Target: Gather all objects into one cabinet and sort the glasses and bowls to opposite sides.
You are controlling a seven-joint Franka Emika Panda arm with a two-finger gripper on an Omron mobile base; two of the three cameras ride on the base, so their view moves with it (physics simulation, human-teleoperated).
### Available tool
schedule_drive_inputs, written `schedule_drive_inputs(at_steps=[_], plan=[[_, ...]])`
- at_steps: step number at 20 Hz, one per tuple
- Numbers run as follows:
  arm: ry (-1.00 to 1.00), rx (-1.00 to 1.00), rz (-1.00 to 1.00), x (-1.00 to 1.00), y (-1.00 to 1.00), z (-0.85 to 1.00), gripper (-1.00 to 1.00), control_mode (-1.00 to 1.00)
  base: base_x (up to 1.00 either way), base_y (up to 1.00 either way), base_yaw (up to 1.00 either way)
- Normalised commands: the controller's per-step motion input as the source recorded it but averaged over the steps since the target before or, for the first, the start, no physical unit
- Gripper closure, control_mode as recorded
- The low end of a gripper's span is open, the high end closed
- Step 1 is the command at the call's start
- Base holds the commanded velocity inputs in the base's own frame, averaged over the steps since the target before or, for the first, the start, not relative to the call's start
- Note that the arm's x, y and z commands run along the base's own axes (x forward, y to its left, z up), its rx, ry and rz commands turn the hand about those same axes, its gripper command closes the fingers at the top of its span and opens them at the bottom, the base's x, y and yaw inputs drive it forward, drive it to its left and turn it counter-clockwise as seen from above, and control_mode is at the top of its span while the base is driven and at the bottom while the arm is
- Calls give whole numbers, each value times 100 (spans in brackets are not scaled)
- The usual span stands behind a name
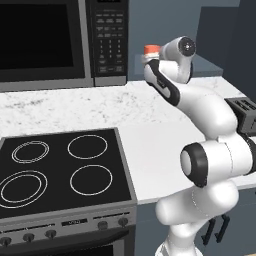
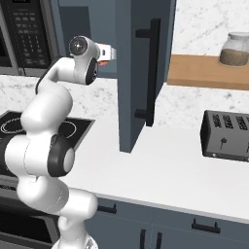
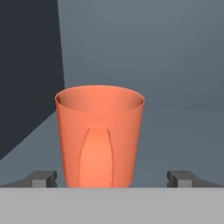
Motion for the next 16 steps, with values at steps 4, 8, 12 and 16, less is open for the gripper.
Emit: schedule_drive_inputs(at_steps=[4, 8, 12, 16], plan=[[0, 0, -2, 15, 9, 0, -100, -100, 0, 0, 0], [0, 0, -2, 14, 10, 0, -100, -100, 0, 0, 0], [0, -1, -2, 12, 12, -1, 100, -100, 0, 0, 0], [0, 0, -1, 6, 5, 0, 100, -100, 0, 0, 0]])
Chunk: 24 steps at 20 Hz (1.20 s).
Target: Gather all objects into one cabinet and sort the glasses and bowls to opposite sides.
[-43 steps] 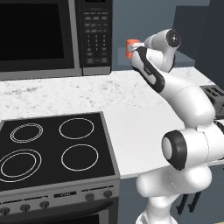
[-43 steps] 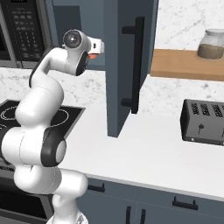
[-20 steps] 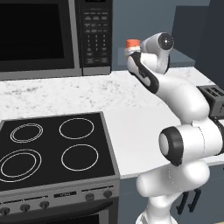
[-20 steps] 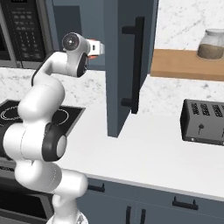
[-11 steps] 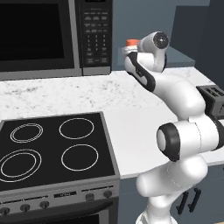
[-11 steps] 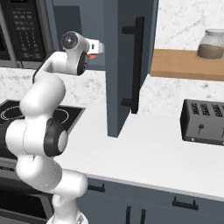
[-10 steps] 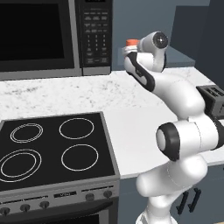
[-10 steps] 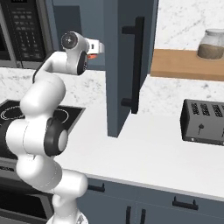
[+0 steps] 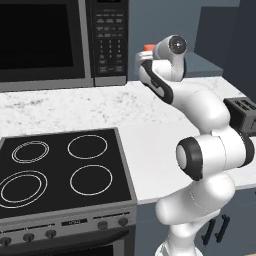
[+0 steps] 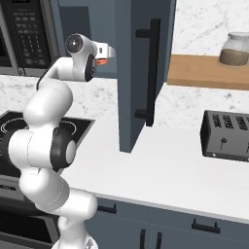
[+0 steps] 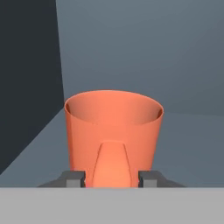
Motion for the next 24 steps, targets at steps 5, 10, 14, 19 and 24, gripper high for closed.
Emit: schedule_drive_inputs(at_steps=[5, 10, 14, 19, 24], plan=[[0, 0, 0, 0, 0, 0, 100, -100, 0, 0, 0], [0, 0, 0, 0, 0, 0, 100, -100, 0, 0, 0], [0, 0, 0, 0, 0, 0, 100, -100, 0, 0, 0], [0, 0, 0, -4, 0, 0, 100, -100, 0, 0, 0], [-1, 0, 0, -37, 0, 0, 100, -100, 0, 0, 0]])
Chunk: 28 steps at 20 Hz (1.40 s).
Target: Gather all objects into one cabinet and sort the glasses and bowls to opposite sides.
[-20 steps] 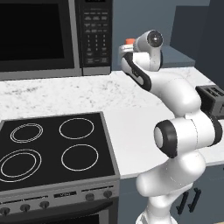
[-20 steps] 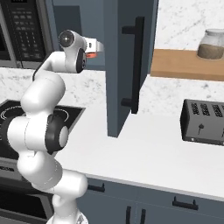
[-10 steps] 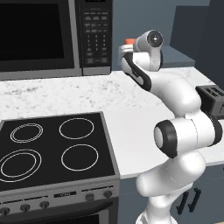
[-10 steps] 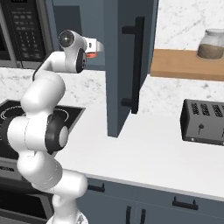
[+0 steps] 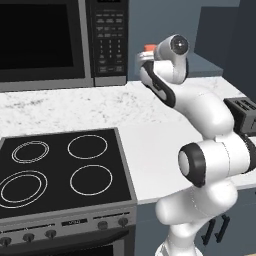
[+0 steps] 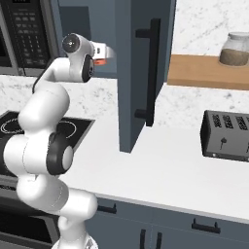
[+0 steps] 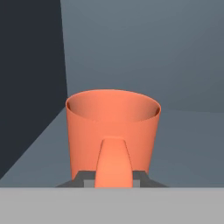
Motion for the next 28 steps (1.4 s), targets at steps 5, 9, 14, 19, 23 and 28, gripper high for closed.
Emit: schedule_drive_inputs(at_steps=[5, 9, 14, 19, 23, 28], plan=[[-4, 0, 0, -62, -2, 0, 100, -100, 0, 0, 0], [-3, 0, 0, -72, -7, 0, 100, -100, 0, 0, 0], [-4, 0, 0, -77, -8, 0, 100, -100, 0, 0, 0], [-7, 0, 0, -75, -5, 2, 100, -100, 0, 0, 0], [-9, 0, 0, -68, -1, 5, 100, -100, 0, 0, 0], [-6, 0, 0, -41, 0, 5, 100, -100, 0, 0, 0]])
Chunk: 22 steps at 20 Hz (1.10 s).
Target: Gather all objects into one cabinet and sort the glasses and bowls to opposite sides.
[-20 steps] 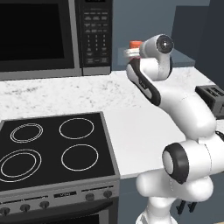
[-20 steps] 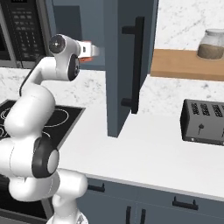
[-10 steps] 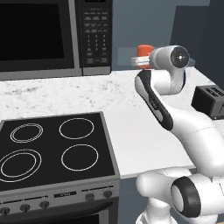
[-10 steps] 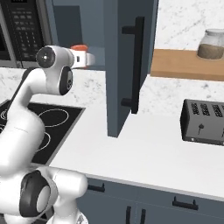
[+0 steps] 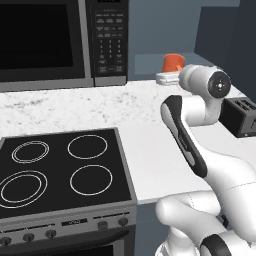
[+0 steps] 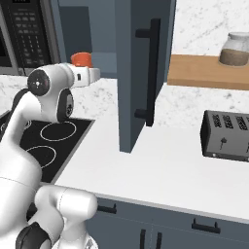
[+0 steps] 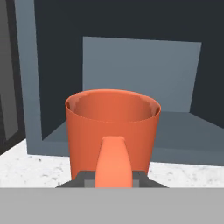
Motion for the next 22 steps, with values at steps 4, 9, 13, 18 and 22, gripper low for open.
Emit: schedule_drive_inputs(at_steps=[4, 9, 13, 18, 22], plan=[[0, 0, 0, 0, 0, 1, 100, 100, 0, 0, 0], [0, 0, 0, 0, 0, 0, 100, 100, -75, 0, 0], [0, 0, 0, 0, 0, 0, 100, 100, -100, -1, 0], [0, 0, 0, 0, 0, 0, 100, 100, -100, -1, 0], [0, 0, 0, 0, 0, 0, 100, 100, -95, 6, 5]])
